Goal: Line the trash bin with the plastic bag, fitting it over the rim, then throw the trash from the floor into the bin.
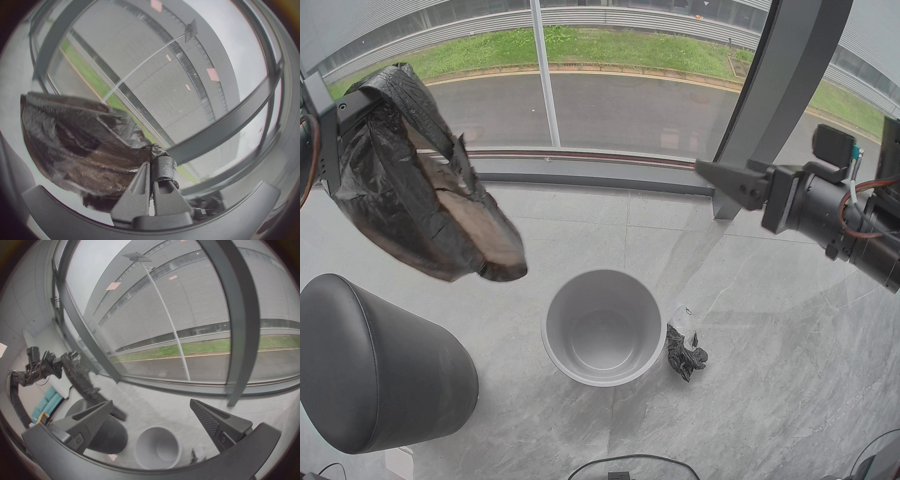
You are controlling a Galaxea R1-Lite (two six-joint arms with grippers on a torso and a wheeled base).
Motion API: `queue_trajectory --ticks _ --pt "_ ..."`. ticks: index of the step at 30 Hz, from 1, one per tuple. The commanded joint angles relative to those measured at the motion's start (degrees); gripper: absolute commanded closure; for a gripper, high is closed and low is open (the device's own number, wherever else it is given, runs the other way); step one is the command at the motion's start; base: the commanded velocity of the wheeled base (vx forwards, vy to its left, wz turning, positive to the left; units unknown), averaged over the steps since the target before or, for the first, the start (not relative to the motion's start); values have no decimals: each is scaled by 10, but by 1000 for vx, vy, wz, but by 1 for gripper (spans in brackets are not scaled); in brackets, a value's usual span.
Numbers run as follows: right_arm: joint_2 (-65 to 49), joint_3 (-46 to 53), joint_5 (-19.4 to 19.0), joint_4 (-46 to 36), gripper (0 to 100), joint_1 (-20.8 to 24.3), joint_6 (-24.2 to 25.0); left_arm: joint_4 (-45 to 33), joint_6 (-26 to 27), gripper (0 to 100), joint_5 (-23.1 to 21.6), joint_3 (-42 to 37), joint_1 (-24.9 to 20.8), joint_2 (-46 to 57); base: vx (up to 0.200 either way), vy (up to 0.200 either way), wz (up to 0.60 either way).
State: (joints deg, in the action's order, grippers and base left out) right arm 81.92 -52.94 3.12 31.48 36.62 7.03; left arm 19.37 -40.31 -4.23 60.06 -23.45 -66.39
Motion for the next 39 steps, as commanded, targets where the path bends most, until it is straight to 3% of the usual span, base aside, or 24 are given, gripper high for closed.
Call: queue_trajectory --ticks 1,3,7,10,16,23,28,38,39 --pt "51 9 7 -2 0 101 0 -36 -86 100 -81 17 -29 40 0 0 0" --pt "56 18 7 -1 0 113 -3 -37 -104 100 -97 19 -30 38 0 0 0" --pt "88 29 7 9 0 115 3 -32 -166 100 -178 17 -30 40 0 0 0" --pt "117 44 7 54 0 115 3 -29 -190 100 -202 17 -30 35 0 0 0" --pt "163 87 7 141 0 139 2 -28 -201 100 -205 18 -32 28 0 0 0" --pt "217 106 12 162 0 186 -1 -28 -209 100 -206 22 -32 26 0 0 0" --pt "247 104 56 169 0 219 -3 -27 -211 100 -206 27 -32 14 0 0 0" --pt "293 82 67 198 0 218 -15 -20 -250 100 -207 28 -33 11 0 0 0" --pt "304 70 83 208 0 219 -16 -20 -254 100 -207 24 -36 11 0 0 0"
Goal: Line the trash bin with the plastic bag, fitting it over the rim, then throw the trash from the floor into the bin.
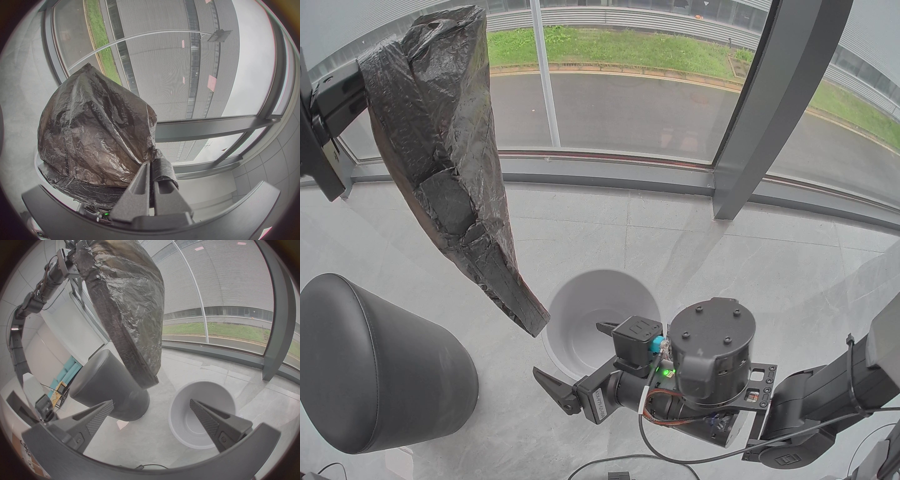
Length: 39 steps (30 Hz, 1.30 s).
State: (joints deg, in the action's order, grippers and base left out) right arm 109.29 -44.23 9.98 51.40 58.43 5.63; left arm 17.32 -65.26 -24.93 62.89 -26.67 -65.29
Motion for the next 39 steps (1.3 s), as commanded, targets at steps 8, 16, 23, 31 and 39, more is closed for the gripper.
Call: queue_trajectory --ticks 8,16,23,31,39 --pt "89 -54 72 63 0 5 -4 -9 -29 100 7 -14 -7 9 0 0 0" --pt "134 -97 117 72 0 1 -31 -7 -44 100 1 -38 -8 17 0 0 0" --pt "152 -121 128 105 0 -1 -56 -7 -45 100 1 -47 -8 25 0 0 0" --pt "155 -122 129 121 0 -1 -75 -5 -45 100 1 -51 -8 29 0 0 0" --pt "167 -133 147 137 100 -1 -76 -4 -45 100 0 -51 -9 32 0 0 0"
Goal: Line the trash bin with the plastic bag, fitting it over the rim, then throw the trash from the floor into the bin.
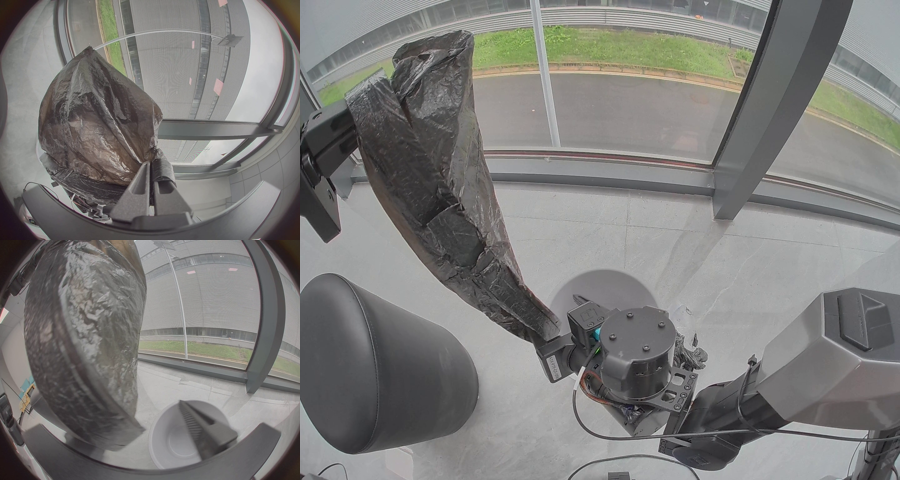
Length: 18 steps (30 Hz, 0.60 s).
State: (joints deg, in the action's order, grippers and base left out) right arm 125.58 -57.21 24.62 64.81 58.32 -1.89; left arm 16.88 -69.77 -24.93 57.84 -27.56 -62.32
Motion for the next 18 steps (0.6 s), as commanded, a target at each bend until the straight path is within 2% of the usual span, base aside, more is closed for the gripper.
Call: queue_trajectory --ticks 1,7,11,14,18 --pt "5 -2 1 4 100 0 0 1 0 100 0 0 1 3 0 0 0" --pt "-12 9 0 3 100 -1 -13 0 0 100 -1 -5 0 7 0 0 0" --pt "-63 34 -5 -24 100 -7 -22 3 2 100 -4 -22 1 7 0 0 0" --pt "-133 55 -25 -107 100 -30 -20 4 7 100 -14 -48 1 1 0 0 0" --pt "-237 66 -97 -250 100 -73 -13 17 26 100 -50 -99 4 -13 0 0 0"
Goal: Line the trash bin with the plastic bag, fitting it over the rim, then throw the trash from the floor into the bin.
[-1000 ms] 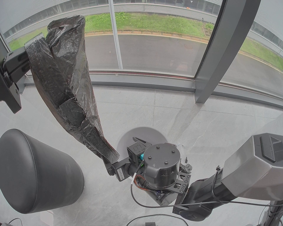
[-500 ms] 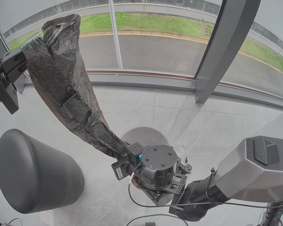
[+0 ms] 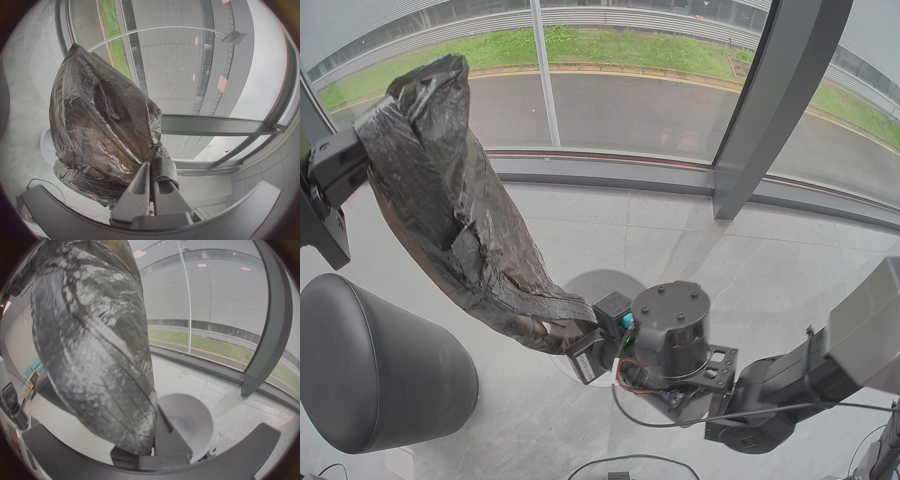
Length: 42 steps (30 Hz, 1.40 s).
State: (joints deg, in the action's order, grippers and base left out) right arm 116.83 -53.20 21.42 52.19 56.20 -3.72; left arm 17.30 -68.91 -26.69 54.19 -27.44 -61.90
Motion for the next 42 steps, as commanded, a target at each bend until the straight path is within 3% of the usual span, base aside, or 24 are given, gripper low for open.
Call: queue_trajectory --ticks 1,4,5,7,8,9,11,12,13,14,15,16,21,24,29,34,42 --pt "-184 19 -96 -199 100 -65 4 27 25 100 -42 -82 3 -23 0 0 0" --pt "-247 -43 -171 -394 100 -95 16 70 33 100 -60 -124 2 -38 0 0 0" --pt "-254 -55 -183 -424 100 -100 20 77 33 100 -64 -130 2 -41 0 0 0" --pt "-278 -142 -254 -591 100 -128 42 114 33 100 -90 -159 2 -57 0 0 0" --pt "-278 -147 -256 -600 100 -129 43 114 33 100 -93 -160 2 -58 0 0 0" --pt "-277 -219 -289 -716 100 -145 48 136 33 100 -117 -178 2 -66 0 0 0" --pt "-270 -284 -314 -817 100 -156 49 158 33 100 -151 -197 2 -74 0 0 0" --pt "-269 -288 -316 -825 100 -157 49 160 33 100 -153 -199 2 -74 0 0 0" --pt "-257 -344 -352 -912 100 -165 46 186 33 100 -193 -221 5 -84 0 0 0" --pt "-256 -349 -355 -919 100 -166 47 188 33 100 -195 -223 5 -84 0 0 0" --pt "-242 -398 -387 -983 100 -174 49 215 34 100 -230 -247 5 -91 0 0 0" --pt "-233 -429 -394 -1018 100 -178 49 231 34 100 -247 -261 5 -96 0 0 0" --pt "-202 -496 -396 -1093 100 -185 60 259 34 100 -272 -282 5 -123 0 0 0" --pt "-183 -518 -400 -1130 100 -185 93 259 33 100 -272 -283 9 -161 0 0 0" --pt "-174 -517 -407 -1149 100 -185 95 260 35 100 -279 -291 15 -201 0 0 0" --pt "-159 -542 -408 -1188 100 -186 96 269 36 100 -338 -291 16 -239 0 0 0" --pt "-131 -534 -425 -1192 100 -202 92 298 35 100 -340 -298 16 -270 0 0 0"
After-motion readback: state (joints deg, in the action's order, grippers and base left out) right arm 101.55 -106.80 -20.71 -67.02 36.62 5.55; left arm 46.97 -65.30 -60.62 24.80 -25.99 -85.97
